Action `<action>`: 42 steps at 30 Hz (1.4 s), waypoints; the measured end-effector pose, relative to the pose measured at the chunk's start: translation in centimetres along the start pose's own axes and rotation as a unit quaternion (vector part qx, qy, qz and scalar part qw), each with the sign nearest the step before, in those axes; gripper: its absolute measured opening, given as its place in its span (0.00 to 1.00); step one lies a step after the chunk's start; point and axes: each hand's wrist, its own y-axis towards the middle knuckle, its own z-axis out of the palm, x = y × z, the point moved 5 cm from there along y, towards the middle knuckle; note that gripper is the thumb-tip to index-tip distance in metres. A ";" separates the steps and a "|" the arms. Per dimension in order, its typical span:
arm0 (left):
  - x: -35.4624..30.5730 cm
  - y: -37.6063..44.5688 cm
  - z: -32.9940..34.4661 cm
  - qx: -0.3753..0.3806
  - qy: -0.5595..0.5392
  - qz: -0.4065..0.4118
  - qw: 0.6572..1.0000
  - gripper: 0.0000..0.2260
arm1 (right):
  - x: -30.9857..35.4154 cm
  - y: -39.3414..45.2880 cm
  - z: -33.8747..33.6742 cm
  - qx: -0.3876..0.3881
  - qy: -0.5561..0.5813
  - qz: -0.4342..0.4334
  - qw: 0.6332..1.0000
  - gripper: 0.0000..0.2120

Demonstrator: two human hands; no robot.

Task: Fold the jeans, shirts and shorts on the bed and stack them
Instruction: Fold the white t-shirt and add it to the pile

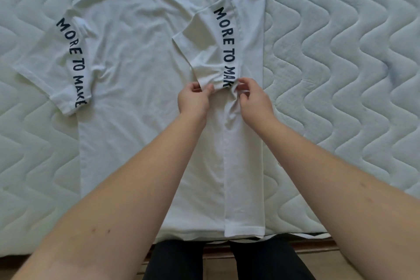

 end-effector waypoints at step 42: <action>-11.0 7.9 -3.9 -0.011 0.086 0.188 0.978 0.10 | 6.8 10.4 3.9 0.088 -0.208 -0.160 0.961 0.29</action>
